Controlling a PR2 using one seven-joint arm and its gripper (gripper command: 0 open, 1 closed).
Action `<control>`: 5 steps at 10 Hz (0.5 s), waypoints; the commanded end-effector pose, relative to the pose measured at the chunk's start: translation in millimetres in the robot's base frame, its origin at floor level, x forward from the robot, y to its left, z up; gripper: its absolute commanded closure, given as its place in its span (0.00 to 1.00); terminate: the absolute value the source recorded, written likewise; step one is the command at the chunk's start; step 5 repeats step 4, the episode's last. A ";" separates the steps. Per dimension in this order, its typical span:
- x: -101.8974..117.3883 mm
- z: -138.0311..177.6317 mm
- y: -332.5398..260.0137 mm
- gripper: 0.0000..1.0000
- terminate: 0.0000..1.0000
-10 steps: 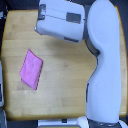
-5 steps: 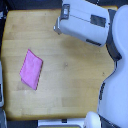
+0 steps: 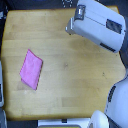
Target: Folding a cloth
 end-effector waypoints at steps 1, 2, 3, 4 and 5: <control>8.5 2.6 -82.5 0.00 0.00; 7.8 1.5 -86.8 0.00 0.00; 7.1 -1.0 -91.2 0.00 0.00; 4.9 -4.8 -94.6 0.00 1.00; 4.9 -4.8 -94.6 0.00 1.00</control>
